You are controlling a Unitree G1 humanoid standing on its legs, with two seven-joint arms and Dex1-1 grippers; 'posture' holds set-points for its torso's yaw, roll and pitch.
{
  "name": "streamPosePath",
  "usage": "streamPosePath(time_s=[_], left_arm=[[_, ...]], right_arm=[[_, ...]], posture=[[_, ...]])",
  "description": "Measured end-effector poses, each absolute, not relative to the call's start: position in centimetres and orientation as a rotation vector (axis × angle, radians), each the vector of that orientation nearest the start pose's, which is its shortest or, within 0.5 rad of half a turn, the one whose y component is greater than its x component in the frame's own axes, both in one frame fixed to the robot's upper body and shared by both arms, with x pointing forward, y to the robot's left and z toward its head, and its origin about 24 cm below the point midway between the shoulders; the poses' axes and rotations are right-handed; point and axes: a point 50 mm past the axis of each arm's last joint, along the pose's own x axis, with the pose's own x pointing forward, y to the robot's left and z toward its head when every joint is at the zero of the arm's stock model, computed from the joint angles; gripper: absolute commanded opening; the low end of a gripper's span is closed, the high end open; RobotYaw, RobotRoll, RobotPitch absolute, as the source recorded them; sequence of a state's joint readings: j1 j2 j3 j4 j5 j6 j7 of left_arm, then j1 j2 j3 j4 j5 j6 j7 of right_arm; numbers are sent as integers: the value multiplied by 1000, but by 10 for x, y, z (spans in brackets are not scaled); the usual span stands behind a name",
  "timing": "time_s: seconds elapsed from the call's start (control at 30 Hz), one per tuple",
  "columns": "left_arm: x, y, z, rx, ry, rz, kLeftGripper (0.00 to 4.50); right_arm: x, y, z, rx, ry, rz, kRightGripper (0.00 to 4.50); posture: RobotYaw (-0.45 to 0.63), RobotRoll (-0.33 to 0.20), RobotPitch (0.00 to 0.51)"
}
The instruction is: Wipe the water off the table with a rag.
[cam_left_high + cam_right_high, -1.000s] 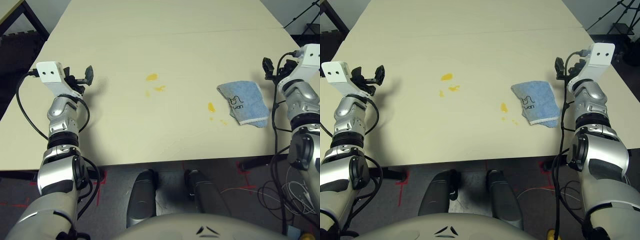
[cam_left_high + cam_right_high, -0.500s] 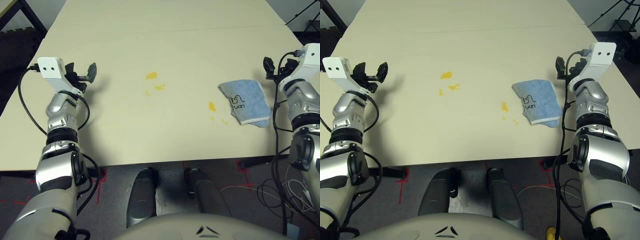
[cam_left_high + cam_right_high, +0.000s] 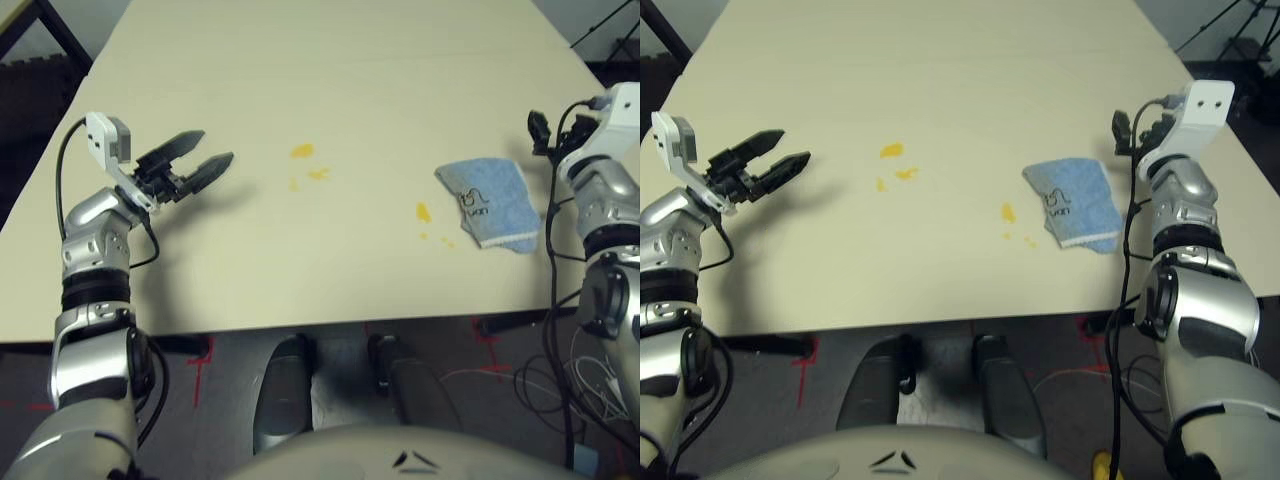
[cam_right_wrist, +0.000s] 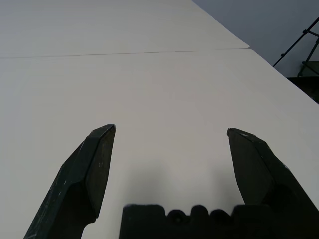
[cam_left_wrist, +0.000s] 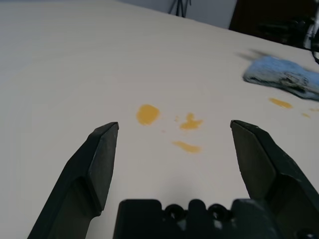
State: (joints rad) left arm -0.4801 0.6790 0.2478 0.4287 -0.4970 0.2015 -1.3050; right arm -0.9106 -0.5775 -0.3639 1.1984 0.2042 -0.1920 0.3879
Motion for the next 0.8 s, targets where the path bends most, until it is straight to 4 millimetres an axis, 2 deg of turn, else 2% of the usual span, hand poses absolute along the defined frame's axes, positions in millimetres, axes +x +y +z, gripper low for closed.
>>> streamPosePath(time_s=[0.13, 0.3, 0.53, 0.7, 0.8], left_arm=[[286, 268, 150, 79, 21, -1107, 4500], [286, 259, 151, 133, 12, -1151, 4500], [286, 250, 145, 246, 2, -1187, 4500], [283, 249, 138, 258, 14, -1201, 4500], [283, 248, 136, 256, 19, -1204, 4500]], right_arm=[[369, -319, 144, 46, -61, -86, 4465], [368, -321, 143, 113, -28, -56, 4465], [368, -326, 165, 130, -27, 30, 4465], [365, -322, 174, 217, 105, 177, 4465], [355, -326, 184, 231, 202, 234, 4465]], posture=[[186, 0, 214], [177, 0, 216], [161, 0, 213], [156, 0, 215], [155, 0, 218]])
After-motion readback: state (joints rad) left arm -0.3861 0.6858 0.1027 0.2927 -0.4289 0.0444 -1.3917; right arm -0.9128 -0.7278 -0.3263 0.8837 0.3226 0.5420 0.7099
